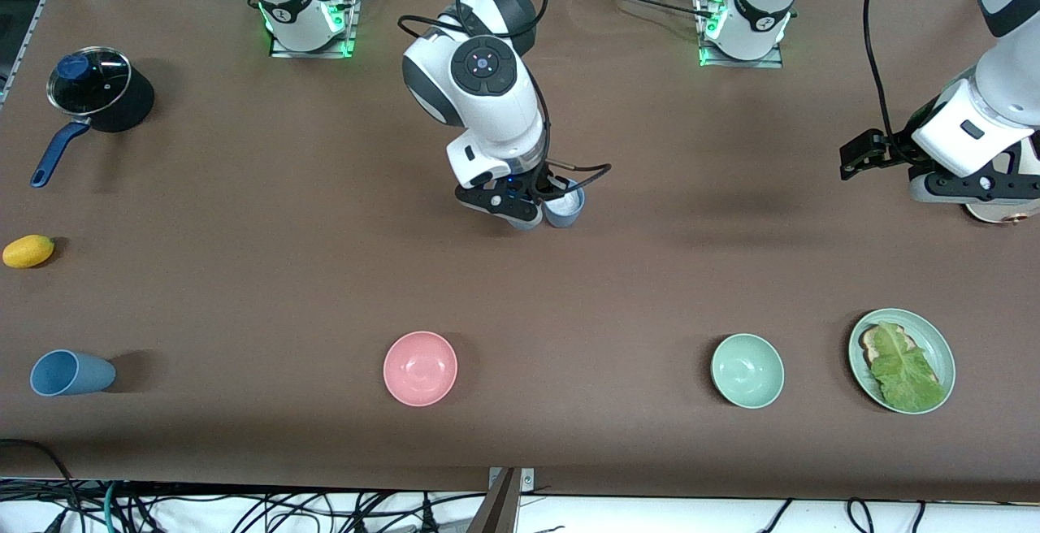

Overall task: Stack blue cups with both arms
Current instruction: 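Lower the held blue cup into the tissue-filled cup with the right gripper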

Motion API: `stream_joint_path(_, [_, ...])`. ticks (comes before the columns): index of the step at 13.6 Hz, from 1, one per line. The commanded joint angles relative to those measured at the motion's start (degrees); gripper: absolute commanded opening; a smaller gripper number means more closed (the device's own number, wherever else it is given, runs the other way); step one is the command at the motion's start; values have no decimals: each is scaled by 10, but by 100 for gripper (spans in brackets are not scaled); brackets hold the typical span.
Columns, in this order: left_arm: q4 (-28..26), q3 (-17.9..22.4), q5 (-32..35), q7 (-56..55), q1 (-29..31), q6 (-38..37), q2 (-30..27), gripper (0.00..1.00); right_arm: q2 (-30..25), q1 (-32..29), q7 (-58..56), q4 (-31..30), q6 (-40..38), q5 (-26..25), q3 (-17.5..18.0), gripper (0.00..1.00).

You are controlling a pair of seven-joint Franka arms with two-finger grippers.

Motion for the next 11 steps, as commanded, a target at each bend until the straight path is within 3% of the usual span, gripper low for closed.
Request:
stream_joint_path(1, [5, 3, -11, 15, -1, -12, -4, 100, 30, 17, 14, 56, -8, -4, 0, 0])
stream_joint_path(11, [3, 5, -11, 15, 2, -19, -4, 100, 51, 20, 39, 65, 62, 21, 1, 0])
